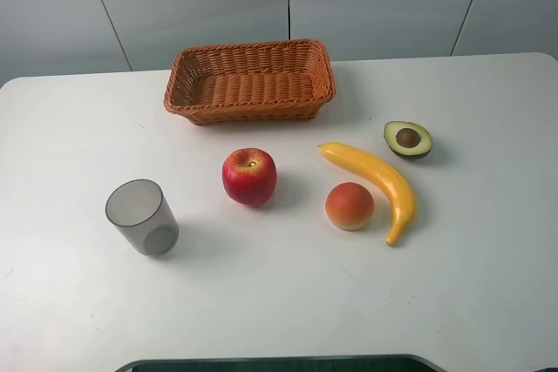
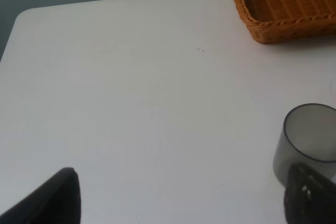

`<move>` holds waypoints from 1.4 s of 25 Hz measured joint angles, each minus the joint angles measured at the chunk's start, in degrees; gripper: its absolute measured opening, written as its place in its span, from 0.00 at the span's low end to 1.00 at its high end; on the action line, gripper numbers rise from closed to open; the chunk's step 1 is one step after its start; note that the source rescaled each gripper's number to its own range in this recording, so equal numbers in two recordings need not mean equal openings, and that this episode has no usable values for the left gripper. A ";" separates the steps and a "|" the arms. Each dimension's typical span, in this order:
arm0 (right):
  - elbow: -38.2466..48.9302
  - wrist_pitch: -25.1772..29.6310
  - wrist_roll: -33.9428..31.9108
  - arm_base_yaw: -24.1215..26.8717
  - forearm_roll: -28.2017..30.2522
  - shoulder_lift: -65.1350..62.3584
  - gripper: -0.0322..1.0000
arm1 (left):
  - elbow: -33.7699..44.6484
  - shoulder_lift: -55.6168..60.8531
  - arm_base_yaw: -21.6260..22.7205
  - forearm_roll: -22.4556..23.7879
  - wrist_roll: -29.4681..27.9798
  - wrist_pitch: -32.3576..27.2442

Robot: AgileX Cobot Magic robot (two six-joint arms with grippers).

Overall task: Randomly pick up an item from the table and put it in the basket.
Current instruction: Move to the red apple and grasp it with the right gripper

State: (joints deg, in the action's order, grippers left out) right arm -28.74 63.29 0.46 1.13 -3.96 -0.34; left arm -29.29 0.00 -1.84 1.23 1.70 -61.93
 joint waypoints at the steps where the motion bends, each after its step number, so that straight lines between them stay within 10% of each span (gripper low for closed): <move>1: 0.00 0.00 0.00 0.00 0.00 0.00 1.00 | 0.00 0.00 0.00 0.00 0.00 0.00; 35: -2.62 3.22 0.00 -1.13 -1.38 0.10 1.00 | 0.00 0.00 0.00 0.00 0.00 0.00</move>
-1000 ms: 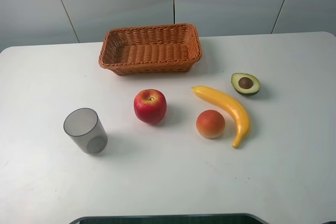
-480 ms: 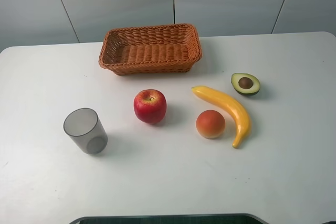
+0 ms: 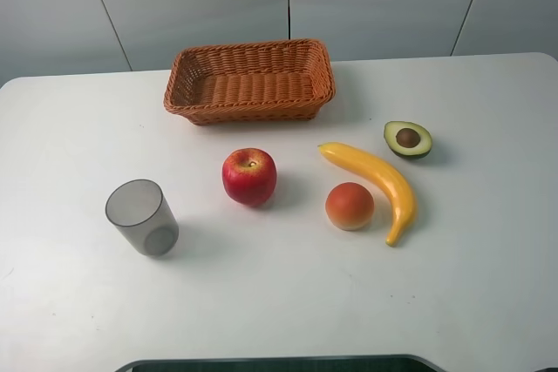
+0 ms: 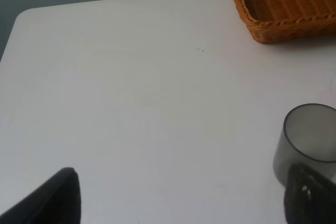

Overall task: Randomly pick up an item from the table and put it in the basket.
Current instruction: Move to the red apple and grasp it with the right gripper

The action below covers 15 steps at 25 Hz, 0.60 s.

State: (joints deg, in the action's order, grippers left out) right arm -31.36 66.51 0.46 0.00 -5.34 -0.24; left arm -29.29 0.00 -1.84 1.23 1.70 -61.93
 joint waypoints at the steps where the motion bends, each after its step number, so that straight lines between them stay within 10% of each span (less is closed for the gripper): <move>1: -0.93 0.78 0.13 0.00 -0.49 0.00 1.00 | 0.00 0.00 0.00 0.00 0.00 0.00; 15: -8.34 1.25 0.13 0.00 -4.52 5.82 1.00 | 0.00 0.00 0.00 0.00 0.00 0.00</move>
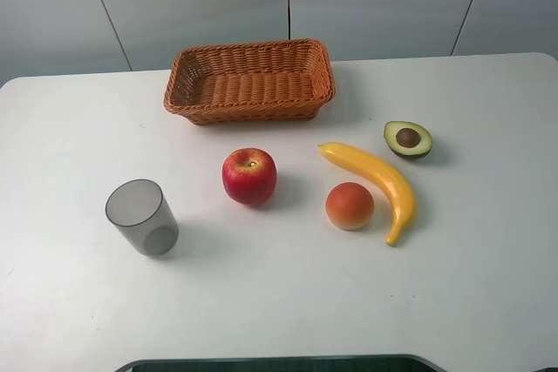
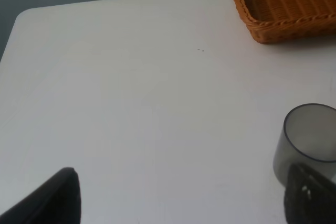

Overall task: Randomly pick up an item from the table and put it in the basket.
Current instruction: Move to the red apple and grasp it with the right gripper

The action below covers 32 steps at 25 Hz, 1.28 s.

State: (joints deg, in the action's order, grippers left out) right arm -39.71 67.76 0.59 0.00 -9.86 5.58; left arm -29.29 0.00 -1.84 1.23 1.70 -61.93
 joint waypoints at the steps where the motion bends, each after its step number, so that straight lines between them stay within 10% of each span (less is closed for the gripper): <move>1: -0.39 0.00 0.00 0.00 0.00 0.53 1.00 | 0.00 0.00 0.00 0.00 0.00 0.00; 32: -3.87 -5.12 3.08 0.00 -4.86 23.84 1.00 | 0.00 0.00 0.00 0.00 0.00 0.00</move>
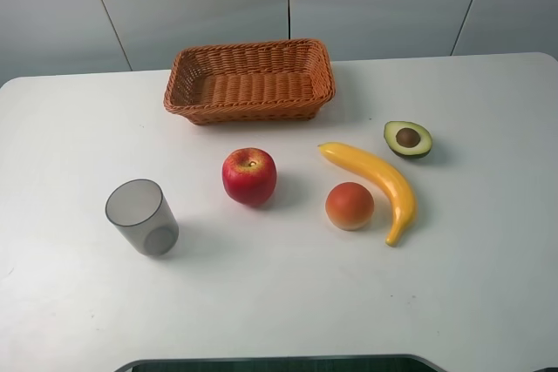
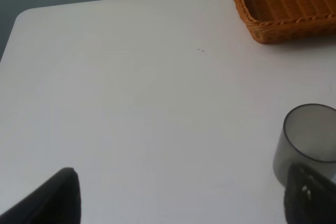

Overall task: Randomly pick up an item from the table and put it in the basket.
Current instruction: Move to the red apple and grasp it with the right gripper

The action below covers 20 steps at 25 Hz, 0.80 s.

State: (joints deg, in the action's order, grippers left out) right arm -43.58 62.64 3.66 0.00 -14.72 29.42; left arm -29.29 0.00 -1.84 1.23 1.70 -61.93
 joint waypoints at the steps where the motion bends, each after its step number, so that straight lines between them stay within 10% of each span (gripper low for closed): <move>1: 0.00 -0.11 0.66 0.00 -0.64 1.46 1.00 | 0.00 0.00 0.00 0.00 0.00 0.00; 20: -0.22 -15.34 3.55 -17.29 -3.74 28.74 1.00 | 0.00 0.00 0.00 0.00 0.00 0.00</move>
State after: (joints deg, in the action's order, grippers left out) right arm -43.79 47.30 7.22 -17.29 -18.45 58.16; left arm -29.29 0.00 -1.84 1.23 1.70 -61.93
